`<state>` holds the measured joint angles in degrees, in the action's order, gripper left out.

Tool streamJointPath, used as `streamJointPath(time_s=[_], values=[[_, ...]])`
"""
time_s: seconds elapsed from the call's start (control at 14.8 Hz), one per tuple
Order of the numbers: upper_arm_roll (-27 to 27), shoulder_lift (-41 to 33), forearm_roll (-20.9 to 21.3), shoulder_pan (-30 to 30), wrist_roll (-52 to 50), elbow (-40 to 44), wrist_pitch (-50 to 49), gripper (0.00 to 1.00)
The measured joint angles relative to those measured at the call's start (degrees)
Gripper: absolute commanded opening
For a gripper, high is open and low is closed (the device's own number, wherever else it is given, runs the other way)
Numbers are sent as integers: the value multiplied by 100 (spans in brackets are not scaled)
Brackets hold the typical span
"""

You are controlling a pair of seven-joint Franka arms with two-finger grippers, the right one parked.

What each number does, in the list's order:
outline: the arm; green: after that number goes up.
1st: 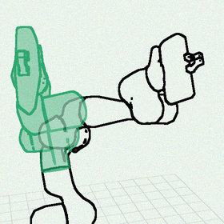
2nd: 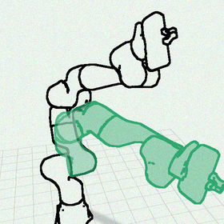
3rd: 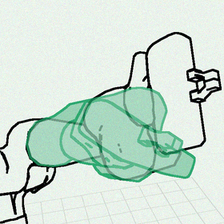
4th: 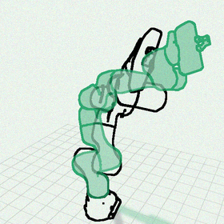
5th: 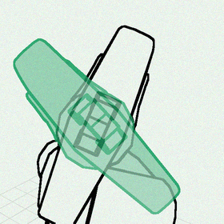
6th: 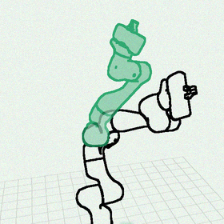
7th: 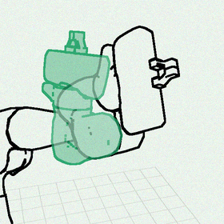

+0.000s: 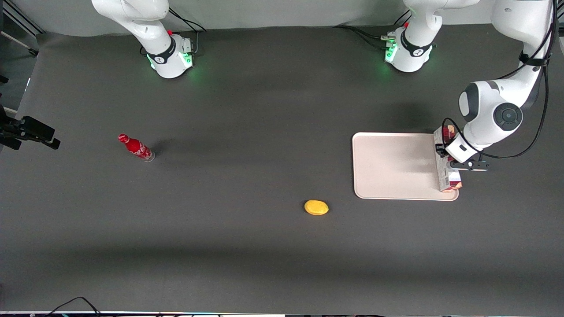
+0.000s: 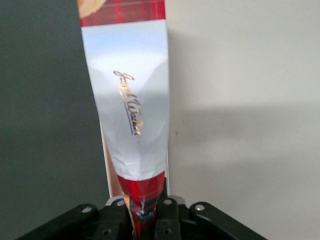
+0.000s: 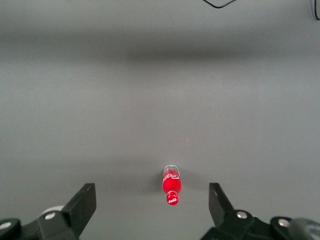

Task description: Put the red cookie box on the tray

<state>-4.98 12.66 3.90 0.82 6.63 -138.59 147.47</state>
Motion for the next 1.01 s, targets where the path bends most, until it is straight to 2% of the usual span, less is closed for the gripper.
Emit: streamJointPath(time_s=[0.2,0.27,0.61,0.81,1.01], values=[[24,67,4,-6,32,345,-125,100],[40,52,4,-7,35,653,-502,100],[392,-300,0,-29,40,3626,-4153,100],[631,-413,-7,-49,29,5103,-5371,100],[717,-375,-14,-52,31,6042,-6206,100]])
